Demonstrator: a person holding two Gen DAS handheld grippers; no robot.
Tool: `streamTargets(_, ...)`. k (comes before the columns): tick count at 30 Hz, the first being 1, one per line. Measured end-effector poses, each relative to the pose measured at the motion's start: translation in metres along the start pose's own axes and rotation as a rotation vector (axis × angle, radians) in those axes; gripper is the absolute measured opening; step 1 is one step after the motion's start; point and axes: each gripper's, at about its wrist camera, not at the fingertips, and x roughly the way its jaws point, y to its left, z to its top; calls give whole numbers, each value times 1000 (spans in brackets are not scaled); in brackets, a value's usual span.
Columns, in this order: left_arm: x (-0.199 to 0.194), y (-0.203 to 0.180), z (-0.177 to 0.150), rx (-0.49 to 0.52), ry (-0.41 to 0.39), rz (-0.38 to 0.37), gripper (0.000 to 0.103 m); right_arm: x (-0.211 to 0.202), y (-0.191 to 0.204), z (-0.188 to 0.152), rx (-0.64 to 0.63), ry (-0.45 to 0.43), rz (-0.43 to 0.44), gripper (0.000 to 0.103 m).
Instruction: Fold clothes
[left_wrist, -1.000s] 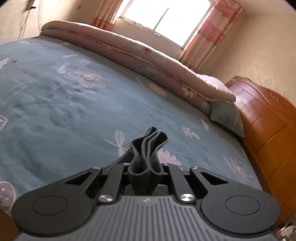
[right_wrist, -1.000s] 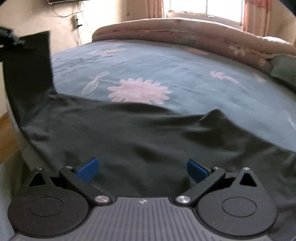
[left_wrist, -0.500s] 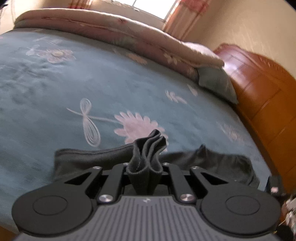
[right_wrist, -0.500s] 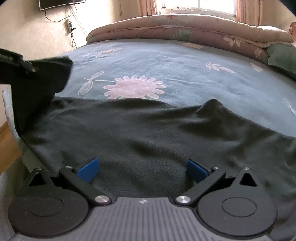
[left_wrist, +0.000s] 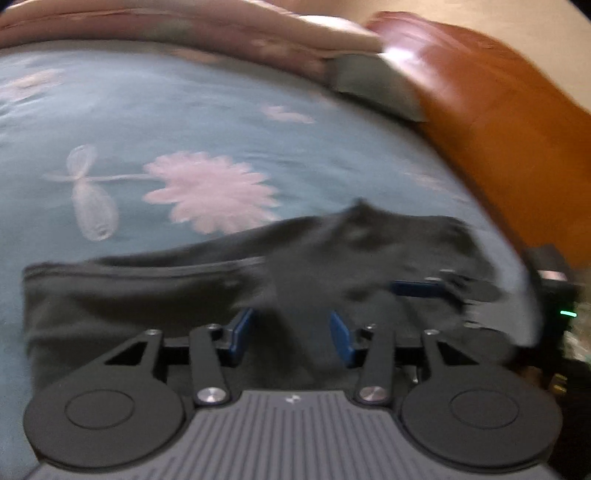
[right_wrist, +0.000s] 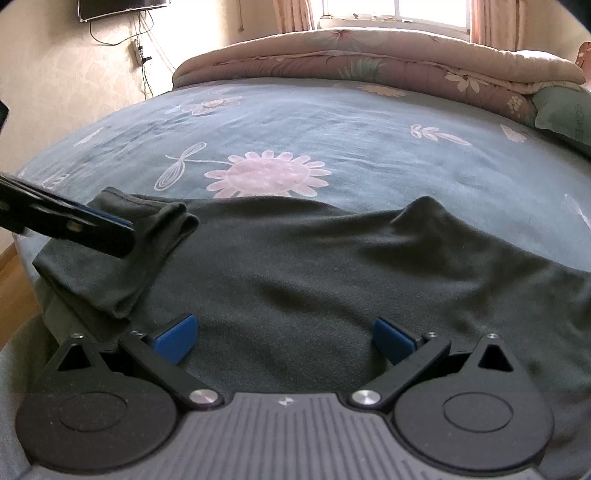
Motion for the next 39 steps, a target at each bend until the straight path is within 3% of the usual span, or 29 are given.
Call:
streamTargets(2, -15, 1, 7, 11, -48, -5, 52, 0, 0, 0, -1, 0, -1, 103)
streamTargets(6, -16, 17, 12, -7, -80, 184, 53, 0, 0, 0, -1, -1, -1, 103)
streamTargets(8, -6, 24, 5, -5, -73, 252, 53, 0, 0, 0, -2, 0, -1, 103)
streamTargets(10, 12, 32, -5, -26, -9, 287, 52, 0, 0, 0, -2, 0, -2, 103)
streamTargets(12, 15, 30, -10, 12, -14, 293, 53, 0, 0, 0, -1, 0, -2, 103)
streamTargets(18, -30, 44, 18, -56, -62, 264, 53, -1, -1, 0, 8, -2, 6, 103)
streamTargets(22, -36, 58, 9, -100, -14, 228, 54, -1, -1, 0, 8, 0, 6, 103)
streamTargets(28, -23, 72, -14, -139, 68, 244, 56, 0, 0, -1, -8, 0, -2, 103)
streamTargets(32, -37, 71, -1, -160, -14, 211, 57, 1, 0, -1, -11, 2, -6, 103)
streamTargets(39, -18, 95, 7, -247, -46, 265, 55, 1, 0, -1, -16, 0, -8, 103)
